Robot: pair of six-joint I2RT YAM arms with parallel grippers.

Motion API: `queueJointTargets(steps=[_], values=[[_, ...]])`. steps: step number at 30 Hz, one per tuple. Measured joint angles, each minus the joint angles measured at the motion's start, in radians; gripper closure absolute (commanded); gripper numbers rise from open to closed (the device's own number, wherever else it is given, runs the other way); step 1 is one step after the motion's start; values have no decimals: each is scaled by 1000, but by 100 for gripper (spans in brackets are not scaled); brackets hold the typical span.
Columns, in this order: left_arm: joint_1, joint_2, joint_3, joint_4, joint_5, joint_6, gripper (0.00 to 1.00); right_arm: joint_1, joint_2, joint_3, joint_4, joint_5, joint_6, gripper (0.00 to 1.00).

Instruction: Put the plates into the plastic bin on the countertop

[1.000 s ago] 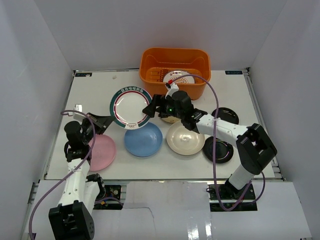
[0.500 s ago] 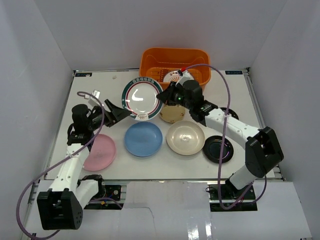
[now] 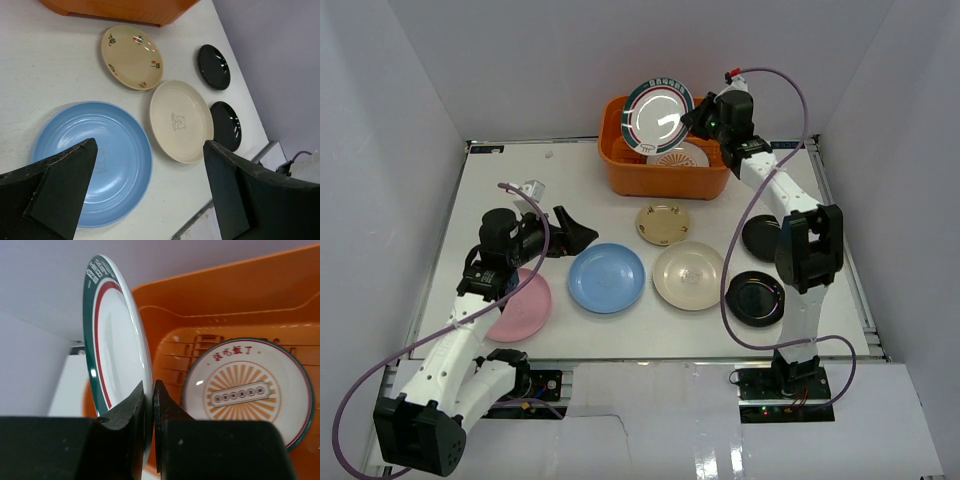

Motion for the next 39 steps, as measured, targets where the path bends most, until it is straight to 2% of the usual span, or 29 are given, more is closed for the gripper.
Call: queueJointTargets(steps=[5, 7, 9, 11, 12, 14, 18, 21, 25, 28, 31, 32, 34, 35, 39], values=[[0, 14, -6, -12, -63, 40, 2, 3, 190, 171, -112, 35, -53, 90], [0, 23, -14, -13, -82, 53, 2, 4, 231, 187, -145, 47, -68, 85], [0, 34, -19, -22, -99, 62, 2, 6, 256, 188, -176, 64, -78, 73], [0, 38, -19, -29, -113, 70, 2, 8, 269, 187, -190, 80, -84, 56], [0, 39, -19, -30, -119, 73, 2, 8, 269, 187, -195, 89, -89, 41], [0, 39, -19, -34, -134, 80, 2, 8, 267, 187, -191, 101, -97, 25], [0, 39, -19, -36, -165, 90, 2, 8, 261, 187, -185, 122, -127, 11], [0, 39, -19, -37, -185, 97, 2, 8, 244, 182, -193, 126, -148, 5], [0, 47, -20, -42, -217, 105, 2, 11, 120, 86, -200, 121, -176, 5], [0, 77, -20, -64, -244, 109, 2, 16, -62, -93, -176, 107, -189, 9], [0, 122, -20, -96, -267, 113, 3, 22, -293, -338, -90, 87, -190, 30], [0, 138, -20, -107, -271, 115, 3, 24, -380, -434, -68, 75, -182, 45], [0, 170, -20, -129, -274, 118, 5, 34, -523, -602, -3, 46, -161, 63], [0, 184, -20, -137, -274, 120, 6, 42, -600, -697, 17, 32, -152, 68], [0, 232, -20, -158, -261, 128, 9, 158, -739, -929, 23, 2, -141, 66]])
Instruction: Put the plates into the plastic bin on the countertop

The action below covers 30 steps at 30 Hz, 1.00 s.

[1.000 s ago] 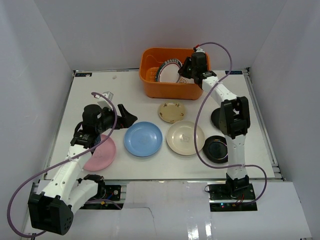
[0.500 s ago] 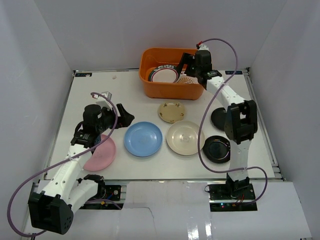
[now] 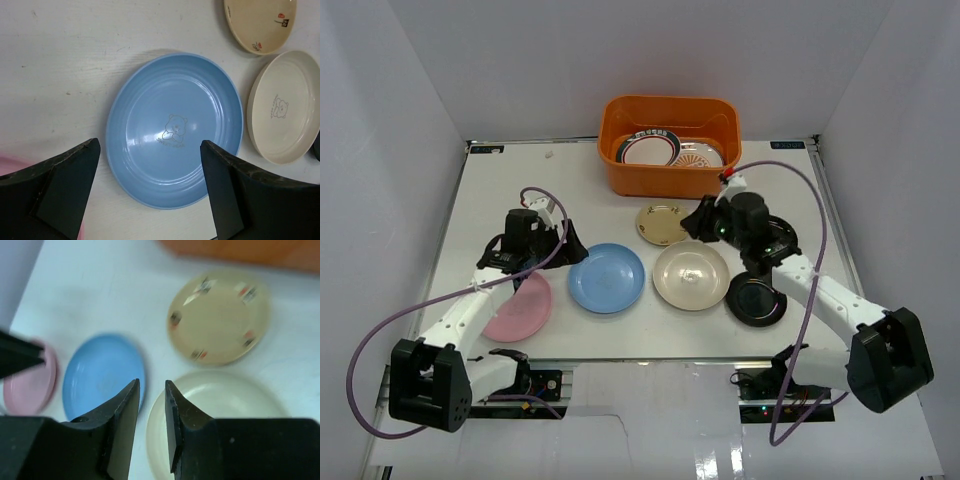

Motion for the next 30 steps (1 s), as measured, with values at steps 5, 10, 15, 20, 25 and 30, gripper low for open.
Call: queueJointTargets(steps=[5, 10, 15, 20, 25, 30], values=[[-1, 75, 0, -7, 20, 8, 17, 227, -37, -126, -46, -20, 1, 57], [-1, 176, 3, -10, 22, 10, 29, 420, -126, -180, -55, 18, 26, 53], [-1, 289, 10, -12, 27, 2, 41, 530, -131, -180, -56, 108, 25, 46], [-1, 323, 19, -19, 17, -7, 83, 538, -101, -179, -132, 256, -10, 36], [-5, 309, 26, -25, -6, -8, 100, 537, -24, -175, -225, 337, -80, 34], [-4, 180, 26, -37, -65, -11, 100, 537, 122, -133, -257, 332, -164, 36]])
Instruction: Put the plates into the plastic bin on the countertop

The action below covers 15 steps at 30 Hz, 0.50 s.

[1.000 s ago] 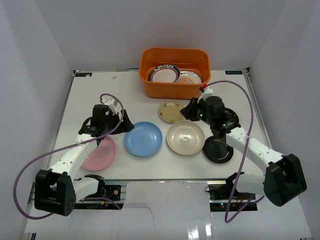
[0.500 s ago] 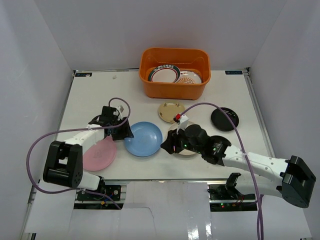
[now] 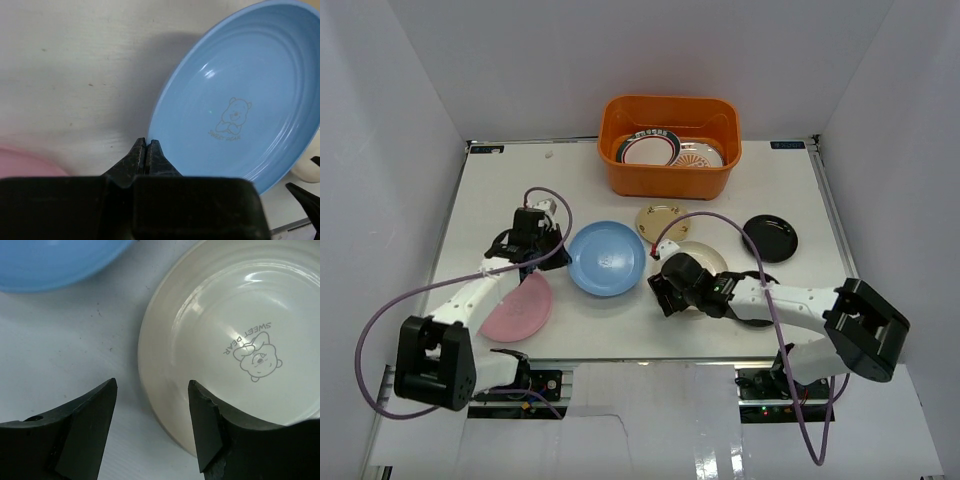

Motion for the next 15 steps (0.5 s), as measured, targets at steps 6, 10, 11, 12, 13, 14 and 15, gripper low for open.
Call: queueJointTargets(steps=[6, 10, 11, 12, 13, 14, 15], values=[[14, -215, 0, 5, -103, -7, 100, 0, 155, 75, -2, -19, -83, 70], [64, -299, -2, 10, -140, -14, 100, 8, 222, 157, -23, 11, -120, 92], [81, -311, -2, 10, -146, -16, 100, 14, 217, 175, -32, 27, -124, 92], [93, -319, -3, 11, -146, -17, 100, 21, 209, 188, -47, 40, -125, 92], [108, -326, -5, 13, -145, -20, 100, 33, 197, 203, -68, 54, -125, 92], [120, -330, -6, 13, -142, -21, 100, 43, 183, 214, -87, 58, -124, 92], [130, -333, -7, 12, -133, -24, 100, 56, 164, 232, -119, 62, -124, 92]])
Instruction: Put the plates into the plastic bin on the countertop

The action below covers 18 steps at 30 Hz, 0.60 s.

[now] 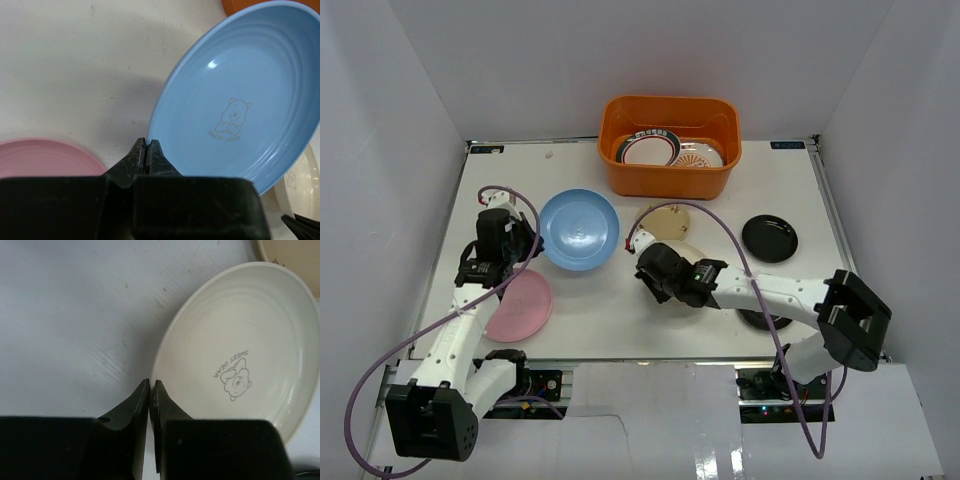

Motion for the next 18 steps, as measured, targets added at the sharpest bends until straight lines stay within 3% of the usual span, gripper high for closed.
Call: queueJointTargets(steps=[5, 9, 18], values=[[16, -35, -20, 6, 44, -8, 100, 34, -97, 140, -129, 7, 13, 92], [17, -68, -32, 7, 80, -10, 100, 25, -97, 357, -176, 61, -42, 92], [17, -64, -42, 22, 166, -16, 100, -193, 248, 926, -60, 71, -337, 92]])
